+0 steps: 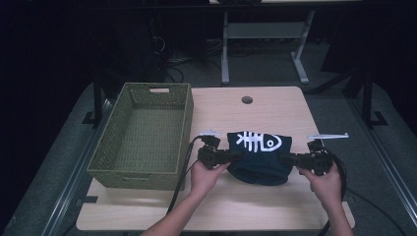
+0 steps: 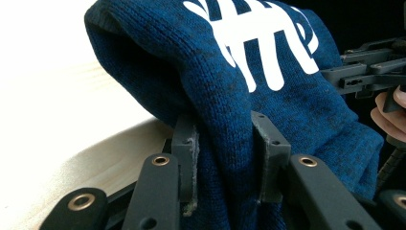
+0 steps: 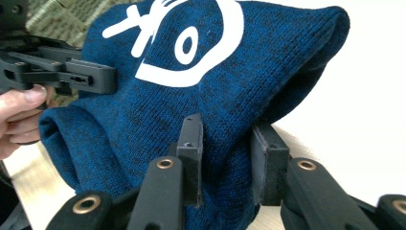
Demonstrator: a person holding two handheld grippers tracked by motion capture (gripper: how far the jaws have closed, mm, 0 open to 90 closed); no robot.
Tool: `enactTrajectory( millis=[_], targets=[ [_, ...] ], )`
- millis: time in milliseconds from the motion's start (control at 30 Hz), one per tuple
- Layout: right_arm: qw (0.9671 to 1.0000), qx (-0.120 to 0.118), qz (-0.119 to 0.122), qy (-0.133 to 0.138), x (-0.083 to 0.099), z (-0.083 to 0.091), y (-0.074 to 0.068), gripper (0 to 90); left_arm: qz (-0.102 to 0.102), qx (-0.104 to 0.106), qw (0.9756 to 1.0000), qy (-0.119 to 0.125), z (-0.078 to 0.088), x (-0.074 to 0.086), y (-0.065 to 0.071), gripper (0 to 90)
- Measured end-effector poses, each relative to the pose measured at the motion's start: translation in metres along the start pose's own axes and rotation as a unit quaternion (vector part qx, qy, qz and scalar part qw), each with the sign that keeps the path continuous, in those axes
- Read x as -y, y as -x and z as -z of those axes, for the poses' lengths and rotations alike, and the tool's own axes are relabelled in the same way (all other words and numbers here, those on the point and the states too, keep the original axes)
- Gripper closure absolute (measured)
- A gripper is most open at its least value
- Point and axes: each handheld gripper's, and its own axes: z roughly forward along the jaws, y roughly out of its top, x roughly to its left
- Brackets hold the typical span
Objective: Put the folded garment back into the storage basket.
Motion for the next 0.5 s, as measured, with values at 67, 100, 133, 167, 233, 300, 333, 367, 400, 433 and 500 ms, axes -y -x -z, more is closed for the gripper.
enactTrajectory(
  millis=[67,100,133,167,233,300,333,367,400,433,500],
  targets=[
    [1.0,-0.005,-0.001,0.006,-0.001,0.005,-0.003,69.5,-0.001,0.002,1.0,0.002,0.003,-0.001,0.003,67.4],
    [0.9999,-0.007,0.001,0.01,-0.001,0.007,-0.004,69.5,-0.002,0.005,1.0,0.004,0.005,-0.002,0.004,67.4],
    [0.9999,-0.008,0.001,0.012,-0.002,0.009,-0.005,69.5,-0.005,0.005,1.0,0.004,0.006,-0.003,0.005,67.4],
    [0.9998,-0.01,0.003,0.016,-0.002,0.011,-0.007,69.5,-0.008,0.006,0.9999,0.005,0.008,-0.004,0.007,67.4],
    [0.9998,-0.01,0.006,0.019,-0.004,0.014,-0.009,69.5,-0.01,0.013,0.9999,0.001,0.011,-0.006,0.008,67.3],
    [0.9997,-0.01,0.009,0.02,-0.005,0.016,-0.011,69.5,-0.016,0.012,0.9998,-0.002,0.014,-0.007,0.01,67.3],
    [0.9997,-0.012,0.009,0.022,-0.005,0.017,-0.012,69.5,-0.015,0.014,0.9998,-0.001,0.016,-0.008,0.011,67.3],
    [0.9996,-0.013,0.01,0.023,-0.005,0.019,-0.013,69.5,-0.014,0.016,0.9998,-0.001,0.018,-0.008,0.012,67.3],
    [0.9996,-0.014,0.01,0.024,-0.005,0.02,-0.014,69.5,-0.015,0.016,0.9998,-0.001,0.019,-0.009,0.012,67.3],
    [0.9995,-0.016,0.012,0.025,-0.006,0.02,-0.015,69.5,-0.013,0.018,0.9998,-0.001,0.021,-0.009,0.012,67.2],
    [0.9994,-0.018,0.014,0.027,-0.007,0.022,-0.018,69.5,-0.011,0.022,0.9997,0.001,0.024,-0.01,0.013,67.2]
  ],
)
